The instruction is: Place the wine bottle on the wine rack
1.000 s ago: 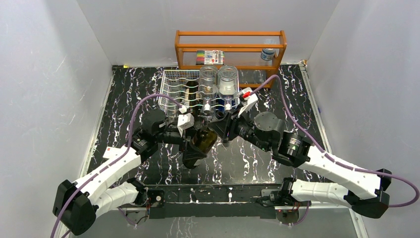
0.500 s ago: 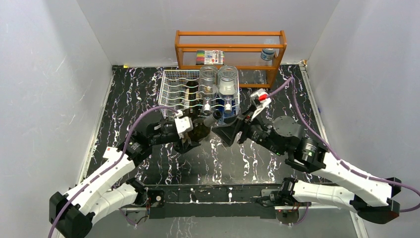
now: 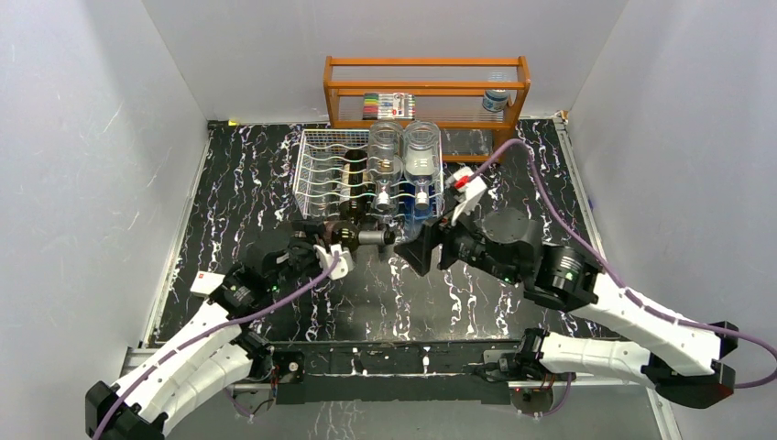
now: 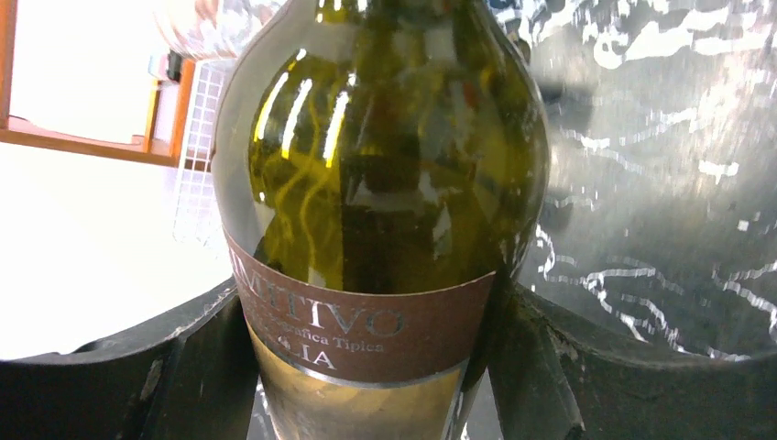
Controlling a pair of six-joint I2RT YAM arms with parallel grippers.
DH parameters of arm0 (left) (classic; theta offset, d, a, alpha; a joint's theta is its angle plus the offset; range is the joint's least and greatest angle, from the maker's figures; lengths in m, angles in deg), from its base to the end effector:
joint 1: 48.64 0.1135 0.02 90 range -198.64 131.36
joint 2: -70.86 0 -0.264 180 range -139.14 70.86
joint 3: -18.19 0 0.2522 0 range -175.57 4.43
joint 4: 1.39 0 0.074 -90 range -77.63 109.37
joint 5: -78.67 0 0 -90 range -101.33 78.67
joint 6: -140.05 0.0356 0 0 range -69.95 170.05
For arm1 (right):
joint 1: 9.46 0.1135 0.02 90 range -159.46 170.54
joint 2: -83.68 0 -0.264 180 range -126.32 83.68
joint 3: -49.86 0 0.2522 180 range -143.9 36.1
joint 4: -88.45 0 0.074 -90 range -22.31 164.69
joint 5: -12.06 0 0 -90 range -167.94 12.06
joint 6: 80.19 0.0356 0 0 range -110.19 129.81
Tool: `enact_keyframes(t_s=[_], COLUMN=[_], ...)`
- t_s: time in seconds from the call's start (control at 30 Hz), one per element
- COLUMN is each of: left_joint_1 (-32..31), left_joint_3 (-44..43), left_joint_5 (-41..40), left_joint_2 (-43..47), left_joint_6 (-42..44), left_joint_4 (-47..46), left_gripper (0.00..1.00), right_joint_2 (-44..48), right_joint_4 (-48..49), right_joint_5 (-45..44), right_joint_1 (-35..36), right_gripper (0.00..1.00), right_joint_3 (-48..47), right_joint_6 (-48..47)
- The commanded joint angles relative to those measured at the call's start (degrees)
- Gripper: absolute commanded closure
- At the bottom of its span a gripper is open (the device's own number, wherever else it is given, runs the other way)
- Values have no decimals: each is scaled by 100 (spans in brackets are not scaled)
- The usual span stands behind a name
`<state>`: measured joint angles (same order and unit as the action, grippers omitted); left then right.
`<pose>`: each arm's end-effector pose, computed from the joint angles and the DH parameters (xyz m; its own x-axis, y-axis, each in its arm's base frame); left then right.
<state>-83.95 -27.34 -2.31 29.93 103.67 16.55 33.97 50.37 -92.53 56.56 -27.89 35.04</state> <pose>0.1421 -0.1075 0.2815 0.4481 0.6570 -0.6063 0.5640 0.3184 0.7619 0.0808 0.1596 0.4145 -0.3980 0.1202 -0.9095 -0.6785 0.6287 0.3800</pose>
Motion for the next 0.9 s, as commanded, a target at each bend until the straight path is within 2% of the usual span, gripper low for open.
enact_keyframes(t_s=[0.0,0.27,0.57,0.87], left_joint_1=[15,7,-11,-21], left_joint_3=[268,755,975,930], left_joint_5=[-341,-52,179,348], left_joint_2=[495,974,1198,1236], left_joint_6=[1213,2084,2843,3080], left_joint_4=[-584,-560,-517,-365], left_gripper=[100,100,100,100], right_joint_2=[-556,-1717,-3005,-3518], right_joint_4=[-120,-212,182,286], right_joint_5=[187,549,1632,2512], right_joint_1=[16,16,16,16], right_gripper=[17,17,18,19], right_joint_3=[-308,-517,-606,-697], right_joint_6=[-92,-386,-708,-931])
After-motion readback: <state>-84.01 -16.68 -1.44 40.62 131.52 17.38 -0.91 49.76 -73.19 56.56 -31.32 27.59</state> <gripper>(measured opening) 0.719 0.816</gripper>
